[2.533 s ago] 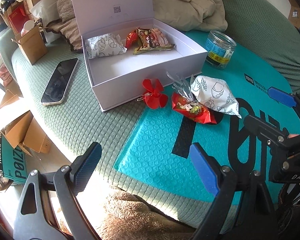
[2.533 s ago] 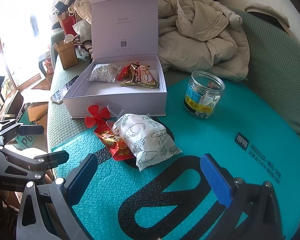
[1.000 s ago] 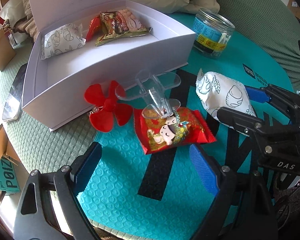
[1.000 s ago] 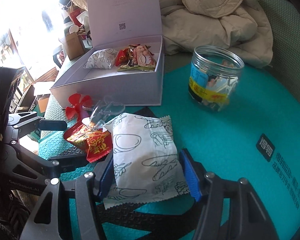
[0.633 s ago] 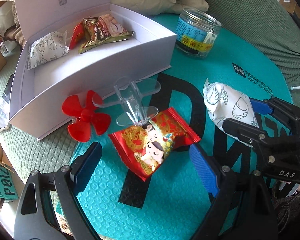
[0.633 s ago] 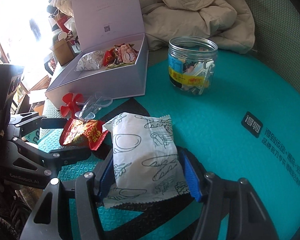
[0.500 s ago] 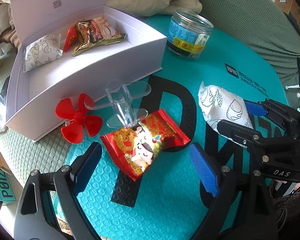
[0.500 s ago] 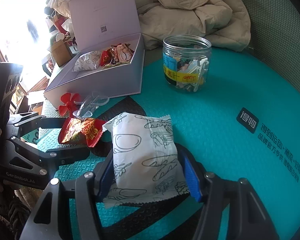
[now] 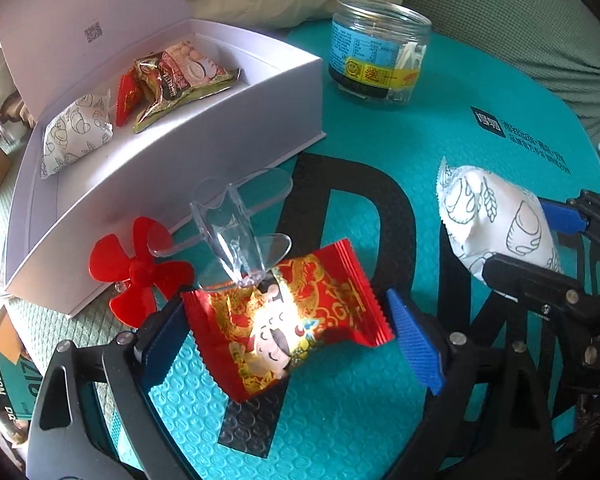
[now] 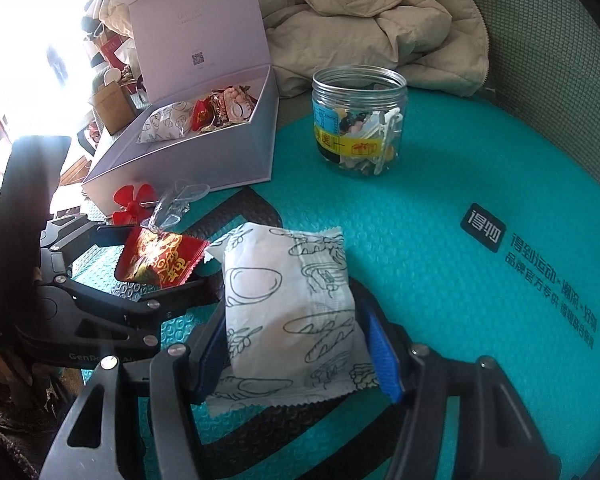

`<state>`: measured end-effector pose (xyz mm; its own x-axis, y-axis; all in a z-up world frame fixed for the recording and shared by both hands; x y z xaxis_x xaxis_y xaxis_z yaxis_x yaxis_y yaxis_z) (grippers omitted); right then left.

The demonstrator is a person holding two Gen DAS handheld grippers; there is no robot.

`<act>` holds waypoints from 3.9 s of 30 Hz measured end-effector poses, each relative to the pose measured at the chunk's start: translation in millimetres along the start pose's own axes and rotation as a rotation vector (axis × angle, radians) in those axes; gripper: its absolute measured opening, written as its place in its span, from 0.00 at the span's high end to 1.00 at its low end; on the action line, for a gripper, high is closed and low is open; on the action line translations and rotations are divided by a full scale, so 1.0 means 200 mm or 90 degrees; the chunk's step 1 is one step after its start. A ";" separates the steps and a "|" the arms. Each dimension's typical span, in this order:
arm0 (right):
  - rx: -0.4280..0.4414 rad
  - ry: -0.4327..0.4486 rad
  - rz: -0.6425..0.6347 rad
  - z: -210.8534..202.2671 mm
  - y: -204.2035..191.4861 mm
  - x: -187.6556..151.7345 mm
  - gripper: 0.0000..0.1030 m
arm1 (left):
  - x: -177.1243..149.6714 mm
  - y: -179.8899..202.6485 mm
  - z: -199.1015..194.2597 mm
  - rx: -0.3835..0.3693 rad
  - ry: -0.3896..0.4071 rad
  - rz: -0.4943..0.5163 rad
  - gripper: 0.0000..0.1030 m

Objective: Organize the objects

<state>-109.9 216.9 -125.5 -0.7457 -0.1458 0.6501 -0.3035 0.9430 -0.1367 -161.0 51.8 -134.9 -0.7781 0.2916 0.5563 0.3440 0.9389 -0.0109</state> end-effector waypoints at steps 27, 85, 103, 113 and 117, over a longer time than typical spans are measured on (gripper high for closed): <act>0.029 -0.024 -0.060 -0.12 -0.24 -0.14 0.37 | -0.27 -0.17 -0.27 -0.072 -0.016 -0.065 0.40; 0.078 0.015 -0.085 -0.17 -0.44 -0.05 0.43 | -0.30 -0.07 -0.47 0.027 0.066 -0.040 0.79; 0.099 0.023 -0.143 -0.21 -0.66 0.06 0.43 | -0.29 -0.23 -0.64 0.060 0.098 -0.070 0.79; 0.113 0.043 -0.176 -0.25 -0.77 0.14 0.43 | -0.28 -0.35 -0.75 0.085 0.110 -0.084 0.79; 0.119 0.051 -0.187 -0.26 -0.79 0.19 0.43 | -0.27 -0.37 -0.77 0.091 0.115 -0.085 0.79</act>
<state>-58.7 77.3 -40.8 -0.5638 -0.3717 0.7375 -0.6065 0.7925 -0.0642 -63.1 -61.2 -35.7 -0.7011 0.1389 0.6994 0.1572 0.9868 -0.0384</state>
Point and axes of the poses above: each gripper's, at about its wrist camera, not at the fingertips, and z roughly the way its jaws point, y to its right, x to its top, the point moved 2 cm from there along z, roughly the way its jaws point, and after that the axes turned 6 degrees about y, right-handed, at the moved point
